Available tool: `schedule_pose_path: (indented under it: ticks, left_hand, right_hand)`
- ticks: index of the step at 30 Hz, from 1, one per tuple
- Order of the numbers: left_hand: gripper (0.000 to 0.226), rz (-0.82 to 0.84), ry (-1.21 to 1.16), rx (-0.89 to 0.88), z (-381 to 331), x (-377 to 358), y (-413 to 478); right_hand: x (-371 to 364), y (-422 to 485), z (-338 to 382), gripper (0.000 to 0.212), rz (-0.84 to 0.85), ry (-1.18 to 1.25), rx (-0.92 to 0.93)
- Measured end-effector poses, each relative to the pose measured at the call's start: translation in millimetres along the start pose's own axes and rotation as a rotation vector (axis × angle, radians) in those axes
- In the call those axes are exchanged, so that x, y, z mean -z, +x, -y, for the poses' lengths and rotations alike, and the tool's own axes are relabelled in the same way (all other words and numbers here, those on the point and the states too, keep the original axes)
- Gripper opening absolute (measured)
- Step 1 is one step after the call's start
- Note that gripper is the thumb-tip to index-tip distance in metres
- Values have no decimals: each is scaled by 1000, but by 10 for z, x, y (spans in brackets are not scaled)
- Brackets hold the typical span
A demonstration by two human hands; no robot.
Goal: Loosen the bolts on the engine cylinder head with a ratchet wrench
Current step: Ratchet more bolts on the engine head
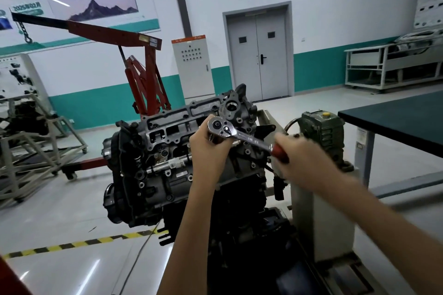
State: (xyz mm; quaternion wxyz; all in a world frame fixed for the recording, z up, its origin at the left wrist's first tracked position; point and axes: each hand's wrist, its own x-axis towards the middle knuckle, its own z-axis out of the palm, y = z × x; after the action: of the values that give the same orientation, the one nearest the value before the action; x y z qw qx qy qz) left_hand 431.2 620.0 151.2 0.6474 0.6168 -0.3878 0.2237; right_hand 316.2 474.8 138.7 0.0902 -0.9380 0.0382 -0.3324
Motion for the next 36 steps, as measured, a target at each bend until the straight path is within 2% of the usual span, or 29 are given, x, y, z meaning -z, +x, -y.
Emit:
schedule_pose_path:
  ticks: [2,4,6,8,11,16,19,22,26,28,30,33,36]
  left_hand:
    - [27,-31,57,-56,15,-46,-34]
    - [24,-62,42,-34,19,-102,-56]
    - [24,-73,-29,-7,18,-107,-57]
    - [26,-66,-83,9,24,-75,-41]
    - [33,-71,-106,101,24,-43,35]
    - [44,11,-59,89,18,7,69]
    - [35,24,-95,78,-2,17,73]
    - [31,0,-81,61,5,6,8]
    - [33,-60,34,-51,26,-86,-50]
    - [25,-98,6,-28,28,-132,-38]
    - [23,-138,-38,40,46,-120,-9]
    - [22,-92,-86,92,51,-67,41]
    - [40,-46,-46,114,48,-35,88]
  right_hand:
    - [-276,-279,260,16,-27,244,-123]
    - [-521,-433,617,19,-101,451,-214]
    - [-711,-472,935,19,-112,614,-246]
    - [-777,-466,1050,17,-91,676,-241]
    - [-637,-429,782,16,-24,556,-185]
    - [13,-7,-25,15,76,29,83]
    - [225,267,-142,13,-57,-169,127]
    - [77,105,-28,20,-23,-66,38]
    - [-422,-385,473,16,-61,284,-232]
    - [-649,-486,813,20,-68,515,-294]
    - [-760,-503,1024,24,-56,624,-281]
    - [-629,-468,860,24,-15,520,-254]
    - [-299,-348,409,18,71,306,-111]
